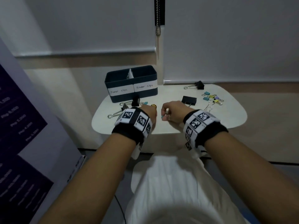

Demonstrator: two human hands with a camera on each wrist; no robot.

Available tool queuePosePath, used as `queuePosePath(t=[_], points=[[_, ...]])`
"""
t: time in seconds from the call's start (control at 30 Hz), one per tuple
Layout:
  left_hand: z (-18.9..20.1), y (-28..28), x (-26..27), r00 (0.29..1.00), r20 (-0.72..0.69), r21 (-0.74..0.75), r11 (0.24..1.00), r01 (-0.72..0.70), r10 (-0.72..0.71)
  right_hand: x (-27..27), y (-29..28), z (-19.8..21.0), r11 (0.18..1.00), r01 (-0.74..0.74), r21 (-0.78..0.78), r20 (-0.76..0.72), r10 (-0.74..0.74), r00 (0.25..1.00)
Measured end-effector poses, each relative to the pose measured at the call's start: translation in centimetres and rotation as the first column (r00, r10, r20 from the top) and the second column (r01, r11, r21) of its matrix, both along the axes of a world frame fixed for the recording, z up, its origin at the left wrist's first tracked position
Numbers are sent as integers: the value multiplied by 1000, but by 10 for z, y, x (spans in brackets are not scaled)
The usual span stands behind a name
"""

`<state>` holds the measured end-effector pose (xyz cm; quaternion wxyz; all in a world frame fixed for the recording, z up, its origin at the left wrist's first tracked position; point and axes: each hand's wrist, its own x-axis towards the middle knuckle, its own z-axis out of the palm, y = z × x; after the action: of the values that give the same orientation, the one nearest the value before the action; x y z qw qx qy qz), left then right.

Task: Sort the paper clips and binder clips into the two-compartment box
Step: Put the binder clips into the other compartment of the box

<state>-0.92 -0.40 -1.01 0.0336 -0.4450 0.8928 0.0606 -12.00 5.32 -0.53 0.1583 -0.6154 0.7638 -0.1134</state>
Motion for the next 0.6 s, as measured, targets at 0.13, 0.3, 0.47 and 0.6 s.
queuePosePath(t=[0.13, 0.3, 0.47, 0.6], points=[[5, 2, 2, 1000, -1, -18, 1000, 24, -24, 2, -3, 3, 1000, 8, 9, -63, -8, 998], [8, -4, 15, 992, -119, 61, 997, 57, -49, 11, -4, 3, 999, -7, -40, -209, -2, 978], [14, -7, 29, 986, -161, 24, 998, 57, -52, 23, 1, 8, 998, -28, -64, -280, 9, 960], [31, -15, 36, 965, -261, 100, 994, 43, -16, 30, 0, 10, 994, 3, -109, -337, -40, 941]])
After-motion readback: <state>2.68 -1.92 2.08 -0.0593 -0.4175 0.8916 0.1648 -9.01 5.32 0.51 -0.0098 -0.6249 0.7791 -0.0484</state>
